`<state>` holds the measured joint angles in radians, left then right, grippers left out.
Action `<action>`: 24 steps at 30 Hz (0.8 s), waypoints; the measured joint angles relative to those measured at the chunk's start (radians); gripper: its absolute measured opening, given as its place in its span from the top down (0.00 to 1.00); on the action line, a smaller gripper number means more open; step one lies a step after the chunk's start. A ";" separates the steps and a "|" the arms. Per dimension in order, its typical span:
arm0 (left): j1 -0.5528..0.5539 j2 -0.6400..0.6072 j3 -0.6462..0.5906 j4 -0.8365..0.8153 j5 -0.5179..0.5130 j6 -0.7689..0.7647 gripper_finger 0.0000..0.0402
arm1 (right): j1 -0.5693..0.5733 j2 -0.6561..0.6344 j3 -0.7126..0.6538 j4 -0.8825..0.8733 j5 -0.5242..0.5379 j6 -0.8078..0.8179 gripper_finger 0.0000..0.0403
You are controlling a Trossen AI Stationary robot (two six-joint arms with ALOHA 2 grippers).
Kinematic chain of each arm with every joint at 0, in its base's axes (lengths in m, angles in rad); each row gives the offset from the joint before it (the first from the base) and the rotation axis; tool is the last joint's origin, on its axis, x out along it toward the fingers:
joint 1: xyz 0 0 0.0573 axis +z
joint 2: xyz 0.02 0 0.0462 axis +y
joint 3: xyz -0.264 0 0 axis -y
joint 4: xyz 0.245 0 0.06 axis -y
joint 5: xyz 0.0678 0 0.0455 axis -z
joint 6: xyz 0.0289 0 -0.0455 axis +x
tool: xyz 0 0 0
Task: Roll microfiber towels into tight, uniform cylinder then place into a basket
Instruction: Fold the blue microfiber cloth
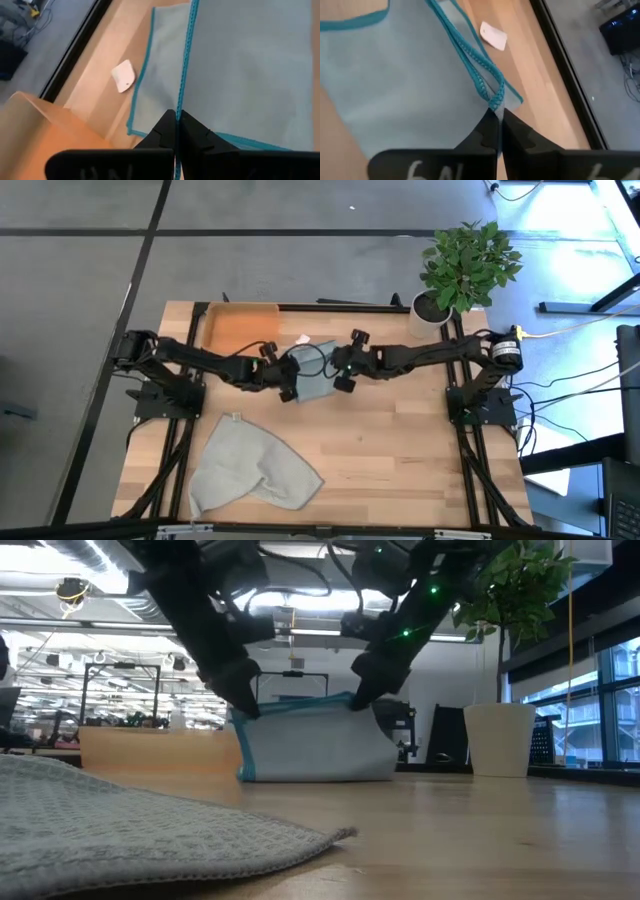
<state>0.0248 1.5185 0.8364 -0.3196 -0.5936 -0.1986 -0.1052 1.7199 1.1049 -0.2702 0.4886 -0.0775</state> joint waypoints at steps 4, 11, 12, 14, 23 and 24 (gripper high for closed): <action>0.036 0.000 0.000 -0.012 0.035 0.000 1.00 | -0.041 0.000 0.000 0.047 -0.055 -0.038 0.98; 0.091 0.000 0.001 -0.030 0.084 -0.001 1.00 | -0.097 0.000 -0.001 0.057 -0.134 -0.049 0.98; 0.096 0.000 0.001 -0.032 0.087 0.000 1.00 | -0.103 0.000 -0.001 0.058 -0.155 -0.049 0.98; 0.107 0.000 0.000 -0.032 0.088 0.000 1.00 | -0.109 0.000 -0.002 0.070 -0.180 -0.047 0.96; 0.163 0.001 -0.003 -0.040 0.088 0.004 1.00 | -0.134 -0.001 -0.003 0.082 -0.159 -0.034 0.87; 0.168 0.001 -0.003 -0.038 0.088 0.014 1.00 | -0.136 -0.001 -0.003 0.082 -0.159 -0.031 0.87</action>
<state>0.1932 1.5192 0.8337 -0.3577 -0.5060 -0.1845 -0.2413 1.7191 1.1023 -0.1886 0.3294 -0.1088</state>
